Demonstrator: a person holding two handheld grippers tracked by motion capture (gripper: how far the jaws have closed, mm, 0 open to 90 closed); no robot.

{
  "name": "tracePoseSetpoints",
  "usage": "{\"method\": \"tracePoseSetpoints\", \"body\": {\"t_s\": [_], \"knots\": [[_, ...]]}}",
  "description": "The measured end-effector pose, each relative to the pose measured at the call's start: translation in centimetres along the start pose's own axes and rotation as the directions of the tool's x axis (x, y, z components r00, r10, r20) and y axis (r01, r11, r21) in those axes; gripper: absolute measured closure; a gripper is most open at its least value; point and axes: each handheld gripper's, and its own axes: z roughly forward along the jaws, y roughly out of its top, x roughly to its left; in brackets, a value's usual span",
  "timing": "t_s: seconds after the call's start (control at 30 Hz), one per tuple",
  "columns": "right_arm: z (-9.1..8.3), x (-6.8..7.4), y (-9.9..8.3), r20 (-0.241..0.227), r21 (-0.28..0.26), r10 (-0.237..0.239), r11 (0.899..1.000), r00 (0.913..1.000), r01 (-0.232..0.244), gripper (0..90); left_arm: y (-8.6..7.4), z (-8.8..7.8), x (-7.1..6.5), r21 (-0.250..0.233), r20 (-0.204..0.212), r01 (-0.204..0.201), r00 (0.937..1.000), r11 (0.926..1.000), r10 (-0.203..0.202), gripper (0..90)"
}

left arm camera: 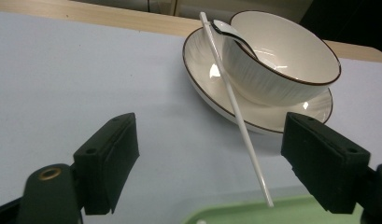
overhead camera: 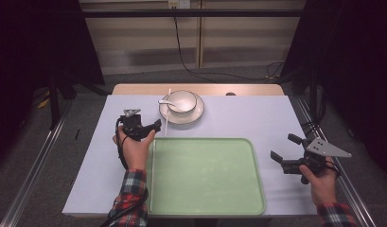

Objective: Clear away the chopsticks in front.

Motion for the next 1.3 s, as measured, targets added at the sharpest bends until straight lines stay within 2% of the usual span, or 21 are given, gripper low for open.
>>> {"method": "tracePoseSetpoints", "body": {"t_s": [0.13, 0.23, 0.37, 0.47, 0.63, 0.9, 1.1, 1.13, 1.2, 1.3], "knots": [[0.0, 0.0, 0.0, 0.0, -0.001, 0.0, 1.0, 1.0, 0.0, 1.8, 0.3, 0.7, 0.2, -0.004, 0.001, 0.002, 1.0, 1.0, -0.002, 16.8], [0.0, 0.0, 0.0, 0.0, 0.0, 0.0, 1.0, 1.0, 0.0, 1.8, 0.7, 1.5, 0.2, 0.002, 0.007, -0.018, 0.9998, 0.9998, 0.018, 15.2], [-0.1, 0.0, 0.0, 0.006, -0.002, 0.002, 1.0, 1.0, -0.002, 1.8, 1.2, 2.1, 0.2, 0.006, 0.008, -0.021, 0.9997, 0.9998, 0.021, 11.3], [0.0, 0.0, 0.0, 0.005, 0.0, 0.003, 1.0, 1.0, -0.003, 1.8, 1.4, 2.9, 0.1, 0.017, 0.02, -0.022, 0.9996, 0.9996, 0.022, 10.9], [0.0, 0.0, 0.0, 0.003, 0.0, 0.004, 1.0, 1.0, -0.004, 1.8, 1.5, 3.9, 0.3, 0.046, 0.022, -0.051, 0.9985, 0.9976, 0.05, 10.8], [0.0, 0.0, 0.0, -0.001, 0.001, 0.0, 1.0, 1.0, 0.0, 1.8, 2.0, 4.9, 0.5, 0.05, 0.023, -0.076, 0.9969, 0.9959, 0.075, 11.2], [-0.1, 0.0, 0.0, 0.005, -0.001, 0.002, 1.0, 1.0, -0.002, 1.8, 2.1, 5.6, 0.3, 0.069, 0.025, -0.109, 0.9938, 0.9916, 0.108, 18.5], [-0.1, 0.0, 0.0, 0.004, -0.002, 0.003, 1.0, 1.0, -0.003, 1.8, 2.0, 5.8, 0.3, 0.073, 0.036, -0.104, 0.9942, 0.9919, 0.101, 21.1], [-0.1, 0.0, 0.0, 0.005, -0.002, 0.005, 1.0, 1.0, -0.005, 1.8, 2.0, 6.0, 0.4, 0.088, 0.034, -0.117, 0.9929, 0.9892, 0.114, 22.2], [-0.1, 0.0, 0.0, 0.005, -0.003, 0.003, 1.0, 1.0, -0.003, 1.8, 2.0, 6.3, 0.5, 0.081, 0.047, -0.113, 0.9929, 0.9903, 0.109, 28.0]]}}
